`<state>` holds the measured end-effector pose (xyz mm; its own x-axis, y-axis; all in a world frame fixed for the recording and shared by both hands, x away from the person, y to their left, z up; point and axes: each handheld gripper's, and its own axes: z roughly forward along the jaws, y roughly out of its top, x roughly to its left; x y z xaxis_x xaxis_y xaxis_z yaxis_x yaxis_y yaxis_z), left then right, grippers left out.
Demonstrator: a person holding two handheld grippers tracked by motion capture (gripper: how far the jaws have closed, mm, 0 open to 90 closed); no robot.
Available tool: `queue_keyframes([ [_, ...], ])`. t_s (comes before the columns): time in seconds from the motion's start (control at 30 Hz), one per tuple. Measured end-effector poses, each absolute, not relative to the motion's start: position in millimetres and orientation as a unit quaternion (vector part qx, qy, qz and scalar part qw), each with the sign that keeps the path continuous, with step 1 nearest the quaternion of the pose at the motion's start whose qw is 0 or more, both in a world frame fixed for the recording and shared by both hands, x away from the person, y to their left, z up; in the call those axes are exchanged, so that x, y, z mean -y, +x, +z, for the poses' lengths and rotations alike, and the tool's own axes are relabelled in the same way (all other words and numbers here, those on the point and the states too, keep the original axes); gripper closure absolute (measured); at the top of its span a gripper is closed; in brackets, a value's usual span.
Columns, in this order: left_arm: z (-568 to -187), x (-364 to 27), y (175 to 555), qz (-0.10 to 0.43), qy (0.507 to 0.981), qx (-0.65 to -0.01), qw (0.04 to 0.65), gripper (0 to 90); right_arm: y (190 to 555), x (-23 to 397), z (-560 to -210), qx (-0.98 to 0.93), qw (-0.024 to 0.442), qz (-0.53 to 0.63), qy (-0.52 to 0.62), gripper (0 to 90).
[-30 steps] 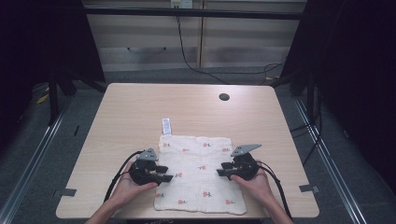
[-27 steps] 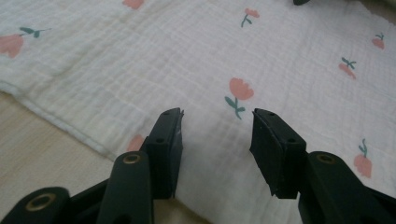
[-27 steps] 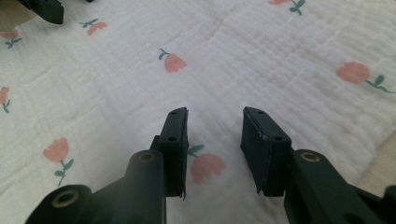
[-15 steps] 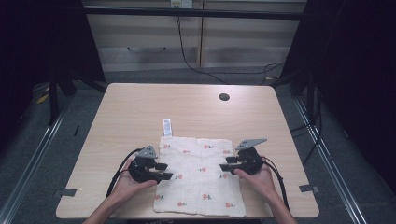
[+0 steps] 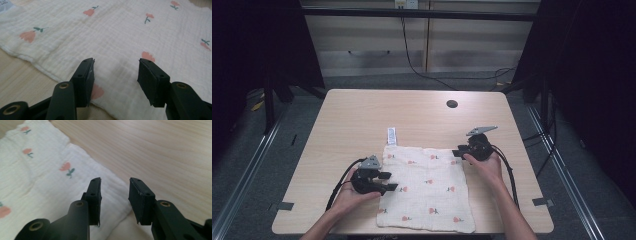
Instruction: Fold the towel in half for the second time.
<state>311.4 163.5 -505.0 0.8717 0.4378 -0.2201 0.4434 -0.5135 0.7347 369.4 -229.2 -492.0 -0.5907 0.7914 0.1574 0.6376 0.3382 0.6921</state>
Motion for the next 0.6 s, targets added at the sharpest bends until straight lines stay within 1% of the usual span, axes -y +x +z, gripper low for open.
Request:
queue_keyframes([
  [0.27, -506.7, -166.5, 313.6, -0.017, 0.862, -0.262, 0.435, 47.2, 378.2, 227.9, -500.5, -0.815, 0.105, 0.358, 0.444, 63.1],
  [0.37, -505.7, -166.0, 314.2, -0.019, 0.862, -0.266, 0.43, 47.6, 377.9, 226.1, -501.2, -0.818, 0.107, 0.353, 0.442, 65.7],
  [0.43, -504.6, -164.1, 313.3, -0.011, 0.868, -0.26, 0.424, 48.0, 377.6, 225.4, -501.6, -0.82, 0.108, 0.355, 0.436, 71.4],
  [0.53, -504.4, -163.0, 311.9, -0.005, 0.87, -0.257, 0.421, 48.0, 376.4, 225.3, -501.8, -0.824, 0.097, 0.358, 0.428, 81.0],
  [0.6, -503.6, -163.1, 312.2, -0.008, 0.872, -0.256, 0.418, 48.5, 376.4, 225.5, -502.5, -0.825, 0.09, 0.364, 0.422, 85.0],
])
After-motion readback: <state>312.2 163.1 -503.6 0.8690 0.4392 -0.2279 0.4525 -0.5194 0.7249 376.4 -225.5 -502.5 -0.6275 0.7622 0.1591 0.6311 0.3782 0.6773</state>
